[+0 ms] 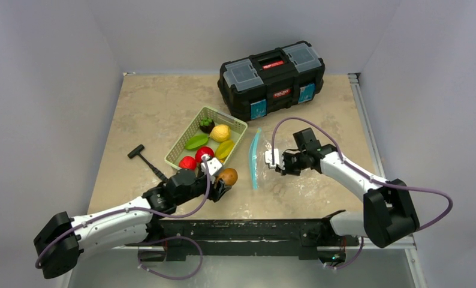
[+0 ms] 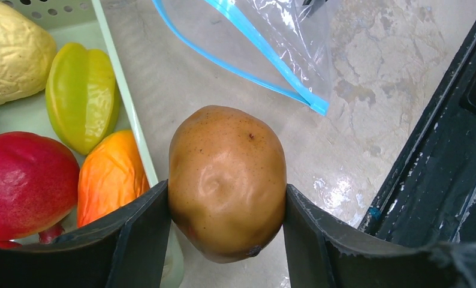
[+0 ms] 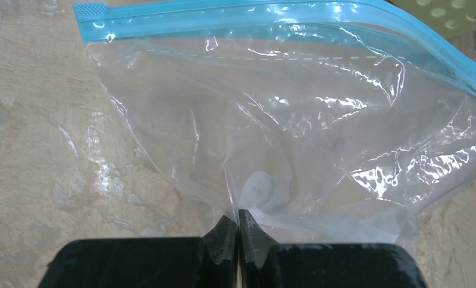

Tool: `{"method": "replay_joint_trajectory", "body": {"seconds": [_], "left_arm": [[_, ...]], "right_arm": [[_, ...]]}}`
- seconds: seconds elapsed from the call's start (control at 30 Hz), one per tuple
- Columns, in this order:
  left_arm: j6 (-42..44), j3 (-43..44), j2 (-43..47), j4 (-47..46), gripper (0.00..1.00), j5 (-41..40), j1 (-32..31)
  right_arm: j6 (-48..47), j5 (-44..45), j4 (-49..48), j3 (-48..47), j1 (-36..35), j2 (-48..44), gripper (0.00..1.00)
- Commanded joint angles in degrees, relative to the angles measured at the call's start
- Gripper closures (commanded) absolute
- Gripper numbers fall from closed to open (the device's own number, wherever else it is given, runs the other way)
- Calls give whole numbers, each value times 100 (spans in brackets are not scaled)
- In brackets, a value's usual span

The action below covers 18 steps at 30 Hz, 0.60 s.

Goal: Open the zip-top bag and remove the fake food
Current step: Pick up the fake fruit from the zipper food storage bag, then place the fake fruit in the bin.

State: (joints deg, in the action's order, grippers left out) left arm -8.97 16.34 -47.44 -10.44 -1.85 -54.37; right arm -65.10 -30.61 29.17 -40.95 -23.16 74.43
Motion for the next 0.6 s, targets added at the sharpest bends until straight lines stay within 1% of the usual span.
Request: {"method": "replay_joint_trajectory", "body": {"seconds": [0.0,0.27,0.57], "left_arm": [[-211,343,175,269,100,-121,86],[-396,575,358,679,100,-242,242],[-648,734,551,890,100,-214,632]], "right_arm": [[200,144,-232,-185,133,-176,100],[373,328,-425,-168,264,-201,100],[638,584,-694,-142,479,-237,100]]}}
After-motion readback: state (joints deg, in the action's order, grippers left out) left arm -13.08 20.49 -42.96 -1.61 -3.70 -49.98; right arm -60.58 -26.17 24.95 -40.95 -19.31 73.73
